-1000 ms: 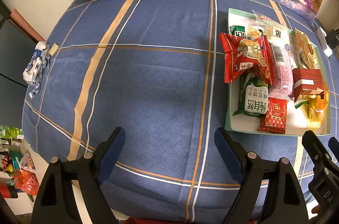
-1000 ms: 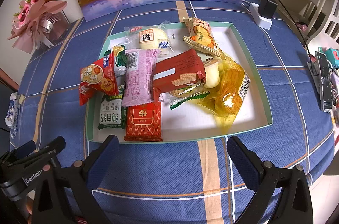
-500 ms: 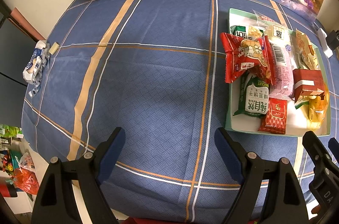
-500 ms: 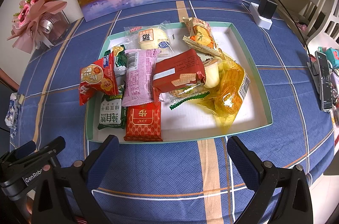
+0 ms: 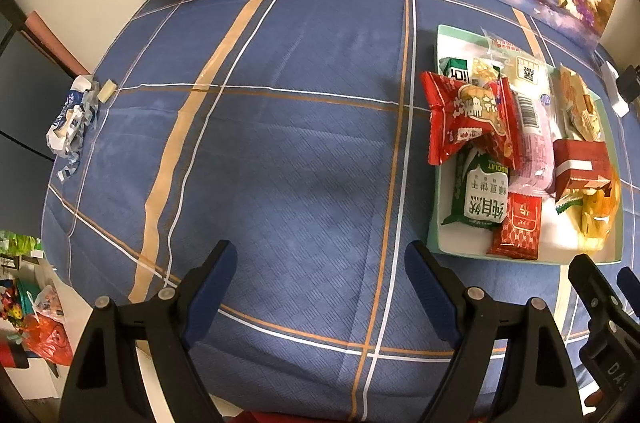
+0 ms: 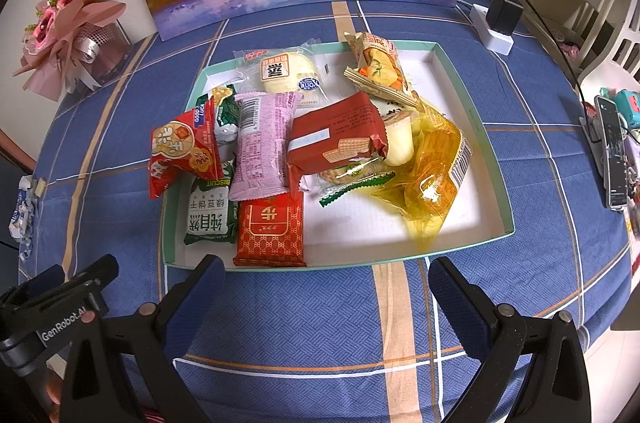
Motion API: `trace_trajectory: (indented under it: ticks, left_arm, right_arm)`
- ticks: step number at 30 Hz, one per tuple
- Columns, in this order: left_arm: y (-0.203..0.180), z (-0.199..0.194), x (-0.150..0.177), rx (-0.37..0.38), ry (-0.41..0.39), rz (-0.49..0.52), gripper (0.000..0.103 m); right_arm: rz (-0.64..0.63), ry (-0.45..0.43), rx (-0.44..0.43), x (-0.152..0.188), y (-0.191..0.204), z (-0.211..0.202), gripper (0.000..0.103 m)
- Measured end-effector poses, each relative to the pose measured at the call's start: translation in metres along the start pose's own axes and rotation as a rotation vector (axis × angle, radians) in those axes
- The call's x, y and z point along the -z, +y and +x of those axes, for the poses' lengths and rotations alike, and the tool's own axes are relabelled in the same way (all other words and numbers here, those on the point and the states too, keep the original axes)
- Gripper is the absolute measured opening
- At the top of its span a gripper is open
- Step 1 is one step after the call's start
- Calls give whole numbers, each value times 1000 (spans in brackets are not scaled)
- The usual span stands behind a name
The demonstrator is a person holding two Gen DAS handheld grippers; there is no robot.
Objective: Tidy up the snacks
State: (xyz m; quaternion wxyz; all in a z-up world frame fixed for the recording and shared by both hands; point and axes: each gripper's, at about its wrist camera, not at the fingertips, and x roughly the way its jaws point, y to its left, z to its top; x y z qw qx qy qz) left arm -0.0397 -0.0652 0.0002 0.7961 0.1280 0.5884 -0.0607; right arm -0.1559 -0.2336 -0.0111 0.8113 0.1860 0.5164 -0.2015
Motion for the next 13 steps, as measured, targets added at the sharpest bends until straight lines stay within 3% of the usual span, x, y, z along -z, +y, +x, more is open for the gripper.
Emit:
trace_trajectory:
  ticks: [13]
  left_arm:
    - [4, -6, -2, 11, -35, -23, 86]
  right_arm:
    - [0, 2, -1, 1, -1, 0, 103]
